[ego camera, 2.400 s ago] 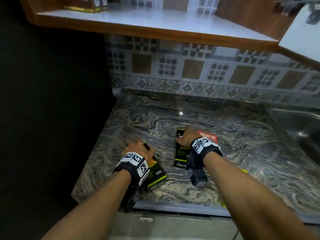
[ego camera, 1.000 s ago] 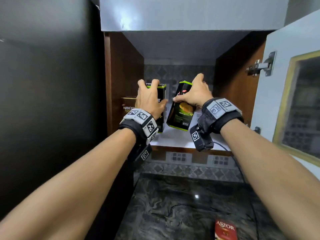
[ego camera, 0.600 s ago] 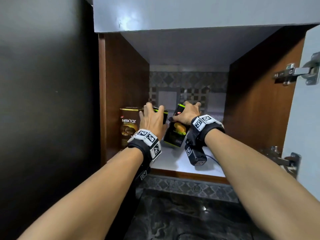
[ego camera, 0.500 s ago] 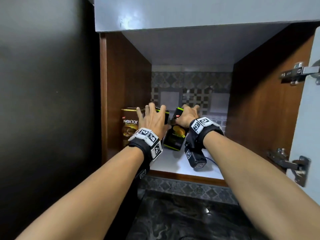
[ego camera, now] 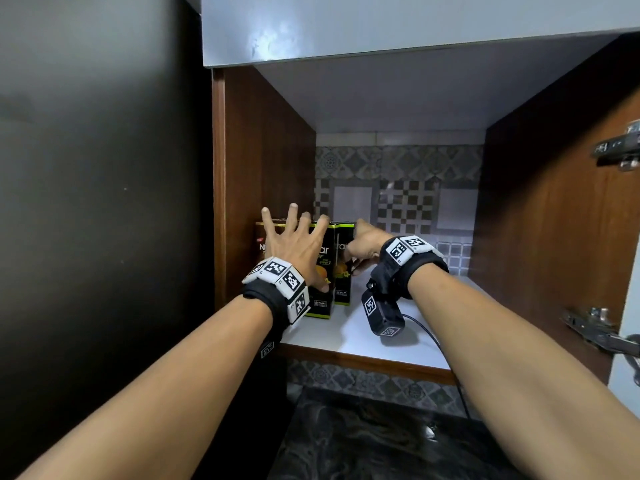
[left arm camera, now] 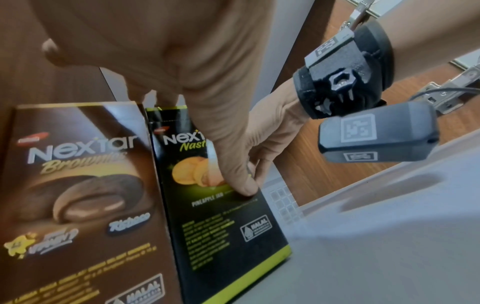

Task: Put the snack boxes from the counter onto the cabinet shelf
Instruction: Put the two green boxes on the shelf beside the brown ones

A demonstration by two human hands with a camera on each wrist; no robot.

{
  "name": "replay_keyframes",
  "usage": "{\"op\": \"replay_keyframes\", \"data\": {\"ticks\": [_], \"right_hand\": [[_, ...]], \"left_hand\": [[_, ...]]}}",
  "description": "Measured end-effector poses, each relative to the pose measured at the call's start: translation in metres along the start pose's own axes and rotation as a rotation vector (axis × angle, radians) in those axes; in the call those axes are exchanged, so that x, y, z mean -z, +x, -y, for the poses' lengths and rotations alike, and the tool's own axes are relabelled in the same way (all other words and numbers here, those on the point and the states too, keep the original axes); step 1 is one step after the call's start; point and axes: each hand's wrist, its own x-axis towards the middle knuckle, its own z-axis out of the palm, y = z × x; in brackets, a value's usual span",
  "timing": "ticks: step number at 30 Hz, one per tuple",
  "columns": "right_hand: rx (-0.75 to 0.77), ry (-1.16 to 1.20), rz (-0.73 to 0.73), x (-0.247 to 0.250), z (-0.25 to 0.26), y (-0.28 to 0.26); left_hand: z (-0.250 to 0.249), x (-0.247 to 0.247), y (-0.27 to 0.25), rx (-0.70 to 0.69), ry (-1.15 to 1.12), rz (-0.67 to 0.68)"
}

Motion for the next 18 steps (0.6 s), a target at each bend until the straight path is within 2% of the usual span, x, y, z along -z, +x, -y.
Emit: {"op": "replay_keyframes", "data": {"ticks": [5,10,13,18], "right_hand": [[-0.01,-0.107,0.276,-0.003,0.007,-0.042],[-0.017,-0.188,0.425,-0.003,0.007,-0.063],[-0.008,-0.214,0.43,-0.003,0.01,-0.072],[-0.038,-0.204,0.329,0.001,0.011,-0.089]], "left_hand": [[0.0,-0.003,0.0,0.002,0.001,0.005],[-0.001,-0.006,-0.001,0.005,0.004,0.005],[-0.001,-0.005,-0.001,0.004,0.013,0.012],[0.0,0.005,-0.009,0.001,0.015,-0.028]]}}
